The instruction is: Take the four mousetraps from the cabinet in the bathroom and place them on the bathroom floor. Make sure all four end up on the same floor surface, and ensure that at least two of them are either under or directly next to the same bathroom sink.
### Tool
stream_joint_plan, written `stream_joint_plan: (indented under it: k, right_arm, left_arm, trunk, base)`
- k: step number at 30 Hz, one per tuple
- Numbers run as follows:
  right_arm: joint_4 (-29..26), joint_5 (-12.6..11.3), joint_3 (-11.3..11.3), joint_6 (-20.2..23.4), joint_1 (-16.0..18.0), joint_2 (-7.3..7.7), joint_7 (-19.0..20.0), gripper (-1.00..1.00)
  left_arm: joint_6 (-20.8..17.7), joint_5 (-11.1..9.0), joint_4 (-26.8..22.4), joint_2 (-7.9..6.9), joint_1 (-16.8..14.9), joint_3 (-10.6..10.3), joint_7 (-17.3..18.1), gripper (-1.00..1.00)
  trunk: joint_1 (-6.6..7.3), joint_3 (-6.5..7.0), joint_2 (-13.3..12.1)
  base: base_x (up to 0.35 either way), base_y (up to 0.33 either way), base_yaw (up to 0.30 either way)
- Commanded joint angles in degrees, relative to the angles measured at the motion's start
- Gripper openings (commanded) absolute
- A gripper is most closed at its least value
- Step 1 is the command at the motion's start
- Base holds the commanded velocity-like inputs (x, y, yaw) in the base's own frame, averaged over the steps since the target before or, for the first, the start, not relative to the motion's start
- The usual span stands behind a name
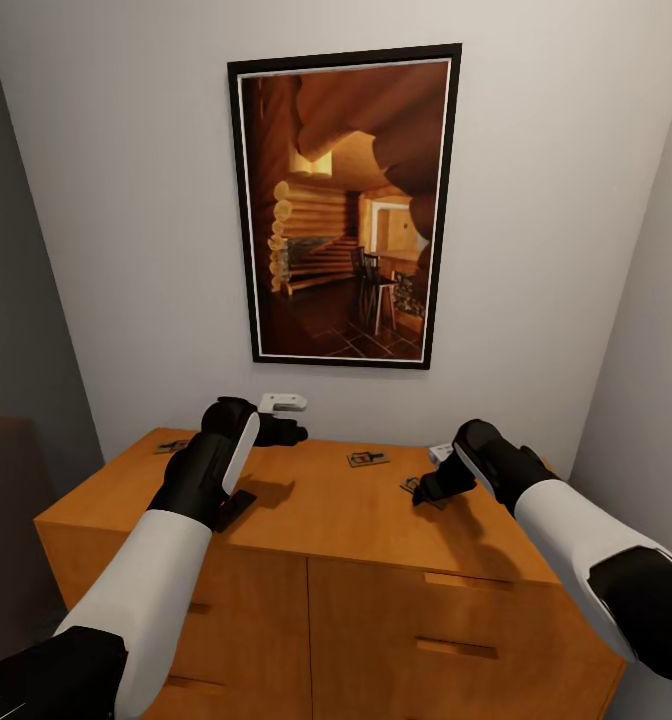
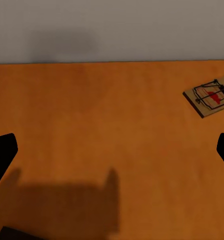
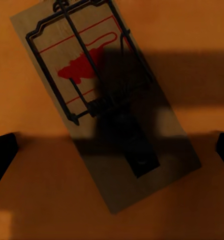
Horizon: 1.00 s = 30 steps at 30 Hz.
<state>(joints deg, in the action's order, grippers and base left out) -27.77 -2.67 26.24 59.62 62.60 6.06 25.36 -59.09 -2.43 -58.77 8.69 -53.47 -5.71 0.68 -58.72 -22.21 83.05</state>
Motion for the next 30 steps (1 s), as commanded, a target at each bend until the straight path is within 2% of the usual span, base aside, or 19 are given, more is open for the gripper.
stream_joint_plan:
  k: [1,30]
  right_arm:
    - [-0.09,-1.38,0.39,0.38,-0.72,0.03,0.18,1.0]
    - [0.12,-1.37,0.47,0.38,-0.71,-0.09,0.01,1.0]
  left_arm:
    - [-0.23,-0.21,-0.03,0.01,-0.06,0.0,-0.06,1.0]
    - [-0.23,-0.13,1.06,0.01,-0.06,0.0,-0.05,1.0]
  trunk:
    - [-0.01,-0.09,0.03]
    - [-0.01,-0.09,0.03]
  base:
    - [0.0,0.0,0.0]
    - [0.0,0.0,0.0]
